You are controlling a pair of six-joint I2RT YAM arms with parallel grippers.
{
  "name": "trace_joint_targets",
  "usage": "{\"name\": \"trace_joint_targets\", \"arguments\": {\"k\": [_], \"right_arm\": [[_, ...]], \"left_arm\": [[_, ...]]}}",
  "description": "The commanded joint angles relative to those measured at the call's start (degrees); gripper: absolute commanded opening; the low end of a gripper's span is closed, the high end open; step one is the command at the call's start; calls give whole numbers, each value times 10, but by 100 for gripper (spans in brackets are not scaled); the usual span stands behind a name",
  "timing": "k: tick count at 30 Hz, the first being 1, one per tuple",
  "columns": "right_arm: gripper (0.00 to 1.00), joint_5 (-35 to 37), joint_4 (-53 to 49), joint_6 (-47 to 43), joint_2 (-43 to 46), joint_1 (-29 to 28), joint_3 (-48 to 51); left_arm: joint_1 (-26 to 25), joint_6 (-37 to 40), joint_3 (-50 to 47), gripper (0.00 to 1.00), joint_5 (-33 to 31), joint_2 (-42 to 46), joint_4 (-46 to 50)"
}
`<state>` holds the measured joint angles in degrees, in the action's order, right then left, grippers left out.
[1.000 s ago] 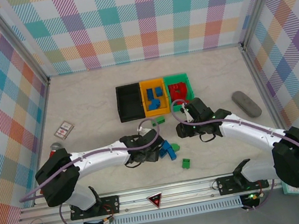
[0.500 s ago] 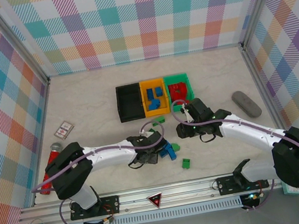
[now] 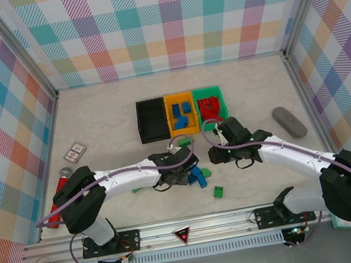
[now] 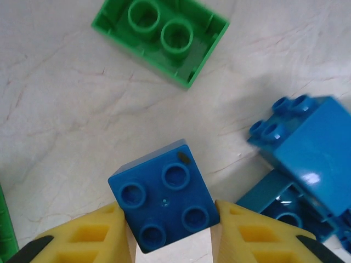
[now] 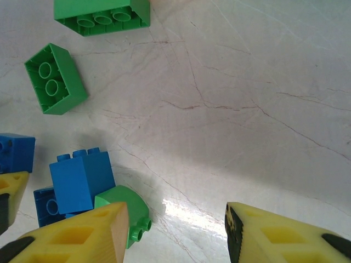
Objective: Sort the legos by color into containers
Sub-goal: Pick up the lego from the middle-left of the table, then place the lego in the container.
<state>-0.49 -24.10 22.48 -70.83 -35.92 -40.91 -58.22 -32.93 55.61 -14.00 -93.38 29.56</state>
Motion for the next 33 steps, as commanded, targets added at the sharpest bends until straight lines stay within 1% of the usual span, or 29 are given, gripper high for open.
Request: {"name": "trace_joint_targets", "arguments": {"k": [1,4,8,14,18,22,25,28,29,31,33], "right_arm": [[51,3,-3,9,21,-1,6],[51,7,-7,9,31,-1,11],[51,3,-8,14,34,-1,14],[51,-20,-8,36,51,-2,28],[51,-26,-23,46,64,-2,35],[51,-22,-47,55,80,-2,38],[51,-28,-53,65,85,-2,38],[51,-50,-49,76,74,-2,35],[51,-61,-45,78,67,-3,32],[51,-83,-38,80,46,-9,24],[52,-91,-38,81,24,-23,7]], "left_arm": [[13,23,20,35,10,-1,8],[24,36,42,35,5,5,13],[66,67,110,37,30,-7,19],[134,120,277,39,61,-84,59],[165,146,381,40,70,-157,90],[188,160,449,41,88,-213,103],[198,167,500,46,92,-252,121],[201,168,555,63,92,-282,155],[201,167,562,66,99,-283,159],[201,163,556,70,111,-270,155],[201,159,538,71,116,-247,152]]}}
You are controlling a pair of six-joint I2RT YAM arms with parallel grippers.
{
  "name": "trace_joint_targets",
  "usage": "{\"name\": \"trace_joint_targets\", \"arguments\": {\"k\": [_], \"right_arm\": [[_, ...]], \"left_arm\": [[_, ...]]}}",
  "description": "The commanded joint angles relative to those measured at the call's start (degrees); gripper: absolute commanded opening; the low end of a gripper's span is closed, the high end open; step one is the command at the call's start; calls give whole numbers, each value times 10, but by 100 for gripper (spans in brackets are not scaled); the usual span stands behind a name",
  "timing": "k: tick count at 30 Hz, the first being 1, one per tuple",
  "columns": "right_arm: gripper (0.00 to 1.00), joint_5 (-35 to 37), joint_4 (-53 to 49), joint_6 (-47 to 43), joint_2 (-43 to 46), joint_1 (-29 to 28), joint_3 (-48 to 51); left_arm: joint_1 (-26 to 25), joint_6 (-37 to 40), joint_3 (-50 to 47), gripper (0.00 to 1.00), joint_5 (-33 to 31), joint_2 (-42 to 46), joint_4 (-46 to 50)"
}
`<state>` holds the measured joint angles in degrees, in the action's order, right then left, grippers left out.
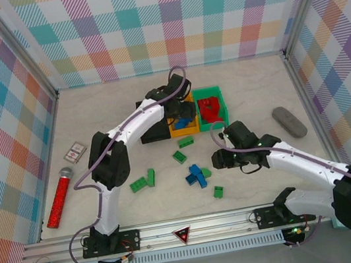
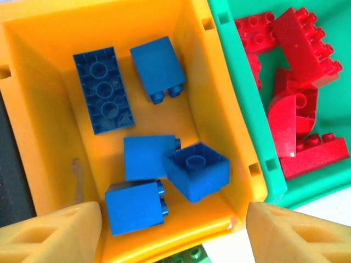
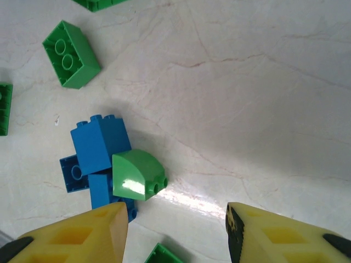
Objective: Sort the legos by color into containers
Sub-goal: Place the lego in the container, then pick up the lego from the bottom-center of the table.
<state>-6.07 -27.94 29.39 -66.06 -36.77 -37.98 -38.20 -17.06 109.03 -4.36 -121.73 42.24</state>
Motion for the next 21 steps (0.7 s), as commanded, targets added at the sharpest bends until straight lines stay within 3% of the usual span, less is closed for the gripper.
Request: {"name": "trace_joint_targets", "arguments": {"k": [1,12,21], "right_arm": [[52,-38,-3,12,-36,-24,-33],[53,-52,-56,6,-115,-102,-95],[52,-60,-56,29,-166,-137,-104]], "left_arm": [[1,-2,-12,71,22,55,21],[0,-68,-369,72,55,324,-128],[0,-92,-500,72,31,414,-185]]}}
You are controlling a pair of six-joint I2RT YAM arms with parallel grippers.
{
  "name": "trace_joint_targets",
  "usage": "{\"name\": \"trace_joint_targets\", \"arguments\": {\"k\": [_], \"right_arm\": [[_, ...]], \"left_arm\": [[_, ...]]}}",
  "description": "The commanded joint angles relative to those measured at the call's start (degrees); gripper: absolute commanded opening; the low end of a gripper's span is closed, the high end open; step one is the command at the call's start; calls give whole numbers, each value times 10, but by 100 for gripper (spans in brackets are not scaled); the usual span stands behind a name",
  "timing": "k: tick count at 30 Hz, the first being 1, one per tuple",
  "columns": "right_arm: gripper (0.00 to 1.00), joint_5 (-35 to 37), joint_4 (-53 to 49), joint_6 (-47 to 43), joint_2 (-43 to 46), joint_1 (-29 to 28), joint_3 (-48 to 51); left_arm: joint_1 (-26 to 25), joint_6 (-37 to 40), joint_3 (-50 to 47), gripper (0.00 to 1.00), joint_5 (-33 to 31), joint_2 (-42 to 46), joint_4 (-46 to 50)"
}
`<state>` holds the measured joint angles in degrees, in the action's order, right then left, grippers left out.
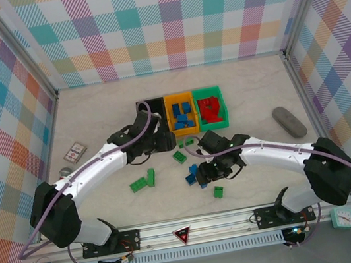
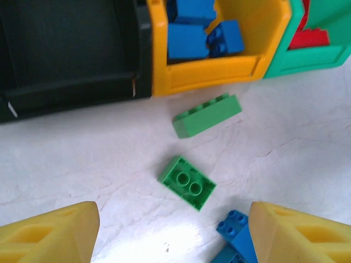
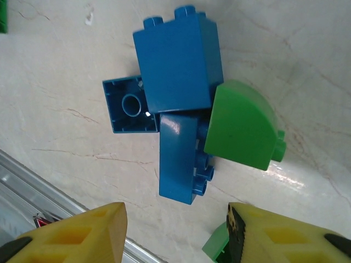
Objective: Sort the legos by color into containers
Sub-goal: Pick up the lego from the bottom-center of the table, then place the lego in the container.
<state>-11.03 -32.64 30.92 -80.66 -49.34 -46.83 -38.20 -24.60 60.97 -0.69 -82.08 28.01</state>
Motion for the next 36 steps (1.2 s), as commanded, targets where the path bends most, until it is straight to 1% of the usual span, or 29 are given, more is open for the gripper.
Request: {"name": "trace_joint_targets", "arguments": {"k": [1,6,11,16,20,23,26,30,33,36], "right_arm": [[52,-8,-7,15,-32,-14,-20],[51,33,-2,25,-88,-32,-49],[38,50,-5,30,-98,-36,-55],[33,64,-36,28,-50,-36,-59],[31,71,-50,36,5,-36,-67],[31,78,-55,32,22,-32,-94],[31,65,-42,15,11,-9,-132],[31,46,-21,-16,-30,47,-194],[31,30,-11,-40,-76,97,-249],[31,21,4,-60,-121,142,-298]], "left_arm": [[0,-18,-25,72,-5,18,-49],[0,-12,-25,72,0,15,-56],[0,-9,-34,72,-4,18,-54],[0,-10,-55,72,-22,34,-61],[0,-12,-62,72,-11,35,-70],[0,-17,-68,72,-1,38,-75],[-1,-18,-80,72,7,47,-74],[-7,-32,-105,72,20,68,-78],[-25,-41,-120,71,21,84,-75],[-50,-44,-129,71,5,99,-61]]}}
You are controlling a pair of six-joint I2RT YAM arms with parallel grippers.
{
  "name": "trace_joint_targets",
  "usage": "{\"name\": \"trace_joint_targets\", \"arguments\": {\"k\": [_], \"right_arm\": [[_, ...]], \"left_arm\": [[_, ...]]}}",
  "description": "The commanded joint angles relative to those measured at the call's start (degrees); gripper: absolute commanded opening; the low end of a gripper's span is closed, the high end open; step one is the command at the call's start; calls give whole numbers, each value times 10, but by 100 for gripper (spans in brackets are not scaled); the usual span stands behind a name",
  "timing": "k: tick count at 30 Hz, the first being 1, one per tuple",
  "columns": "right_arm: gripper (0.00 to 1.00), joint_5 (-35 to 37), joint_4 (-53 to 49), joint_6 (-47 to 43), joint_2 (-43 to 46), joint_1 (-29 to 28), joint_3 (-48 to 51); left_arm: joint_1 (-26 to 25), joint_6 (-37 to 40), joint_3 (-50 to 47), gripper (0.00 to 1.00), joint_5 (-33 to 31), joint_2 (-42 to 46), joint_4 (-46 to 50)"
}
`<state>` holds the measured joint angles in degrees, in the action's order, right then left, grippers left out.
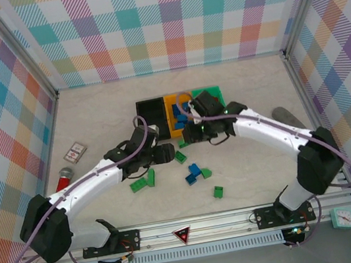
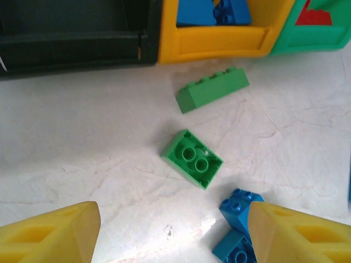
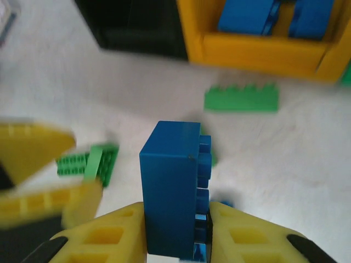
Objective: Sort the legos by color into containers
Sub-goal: Place the lego in the container.
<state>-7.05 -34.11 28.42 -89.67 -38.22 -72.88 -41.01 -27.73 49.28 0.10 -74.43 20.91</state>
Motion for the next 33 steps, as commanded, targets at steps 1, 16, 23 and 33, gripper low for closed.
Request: {"name": "trace_joint_targets", "arguments": {"k": [1,16,23,33], "right_arm": [[31,-15,21,-43,-46,41,-52],[55,15,-9,-102,-233,79,-225],[56,-5,14,-101,-147,79,-130],[57,3,38,-72,-16,79,25]], "left_arm": [[-30,-14,-15,71,-7,26,13],[-101,-19,-54,70,29,7,-12],[-105,-16,-62,71,40,1,-30],[-116,-1,-30,70,68,-72,-45]]}}
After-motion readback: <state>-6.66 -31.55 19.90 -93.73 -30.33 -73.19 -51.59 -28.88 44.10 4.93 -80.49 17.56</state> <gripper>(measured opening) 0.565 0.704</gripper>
